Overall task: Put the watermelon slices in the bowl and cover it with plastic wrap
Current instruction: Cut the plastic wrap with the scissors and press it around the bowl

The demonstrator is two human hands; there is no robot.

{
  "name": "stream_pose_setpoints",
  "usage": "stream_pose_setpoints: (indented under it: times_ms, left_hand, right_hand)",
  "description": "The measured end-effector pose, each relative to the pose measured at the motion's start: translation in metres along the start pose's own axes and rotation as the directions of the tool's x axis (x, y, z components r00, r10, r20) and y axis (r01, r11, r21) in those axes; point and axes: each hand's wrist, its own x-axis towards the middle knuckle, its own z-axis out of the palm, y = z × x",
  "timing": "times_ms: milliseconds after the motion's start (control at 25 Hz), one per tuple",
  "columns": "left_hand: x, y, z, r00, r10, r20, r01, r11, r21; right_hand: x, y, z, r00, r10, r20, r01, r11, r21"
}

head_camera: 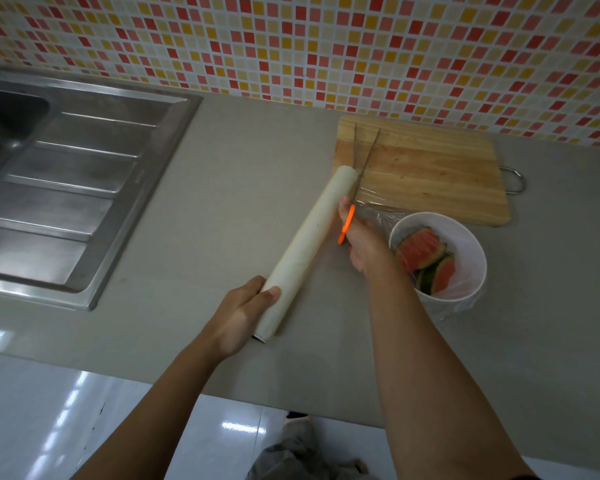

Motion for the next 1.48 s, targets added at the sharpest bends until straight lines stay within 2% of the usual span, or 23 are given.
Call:
stream_pose_setpoints:
  times_ms: [360, 400, 480, 560, 680, 760, 840, 1000, 1160, 1280, 1400, 1480]
  left_hand:
    - [-0.009, -0.008, -0.015, 1.000, 0.016, -0.012, -0.016, 1.000, -0.002]
    - [-0.011, -0.009, -0.016, 0.999, 0.011, -0.037, -0.012, 1.000, -0.025]
    - [-0.013, -0.010, -0.015, 0.993, -0.007, -0.120, -0.003, 0.996, -0.085]
    - [-0.014, -0.008, -0.015, 0.979, -0.026, -0.201, 0.004, 0.994, -0.112]
    - [-0.009, -0.005, -0.014, 0.952, -0.044, -0.301, 0.047, 0.999, 0.004]
    - [-0.005, -0.004, -0.014, 0.933, -0.041, -0.356, 0.096, 0.986, 0.139]
    - [-0.003, -0.003, -0.013, 0.924, -0.014, -0.381, 0.115, 0.963, 0.245]
    - [-0.002, -0.003, -0.007, 0.918, 0.035, -0.394, 0.132, 0.912, 0.388]
    - [-0.004, -0.002, 0.000, 0.914, 0.083, -0.397, 0.148, 0.844, 0.516]
    - [-0.007, -0.003, 0.002, 0.925, 0.057, -0.375, 0.191, 0.784, 0.591]
    - [-0.012, -0.001, 0.006, 0.932, 0.018, -0.362, 0.209, 0.790, 0.577]
    - [-0.012, 0.000, 0.007, 0.931, 0.006, -0.365, 0.242, 0.739, 0.629]
  right_hand:
    - [0.004, -0.018, 0.007, 0.996, -0.068, -0.060, 0.069, 0.997, 0.023]
    - [0.000, -0.020, 0.008, 0.996, -0.069, -0.063, 0.068, 0.998, -0.009]
    - [-0.014, -0.017, 0.011, 0.995, -0.083, -0.053, 0.070, 0.973, -0.222]
    - [-0.039, 0.000, 0.014, 0.985, -0.159, -0.064, 0.109, 0.871, -0.478]
    - [-0.080, 0.028, 0.021, 0.938, -0.339, -0.071, 0.205, 0.709, -0.674]
    - [-0.092, 0.034, 0.025, 0.938, -0.341, -0.062, 0.166, 0.599, -0.783]
    - [-0.095, 0.032, 0.027, 0.947, -0.320, -0.031, 0.155, 0.541, -0.827]
    - [-0.099, 0.027, 0.031, 0.954, -0.300, 0.020, 0.191, 0.555, -0.810]
    - [-0.107, 0.029, 0.034, 0.967, -0.253, 0.020, 0.162, 0.556, -0.815]
    - [-0.110, 0.034, 0.033, 0.961, -0.277, 0.021, 0.185, 0.582, -0.792]
    - [-0.112, 0.036, 0.032, 0.963, -0.270, -0.013, 0.170, 0.644, -0.746]
    - [-0.115, 0.034, 0.032, 0.964, -0.264, -0.001, 0.183, 0.670, -0.719]
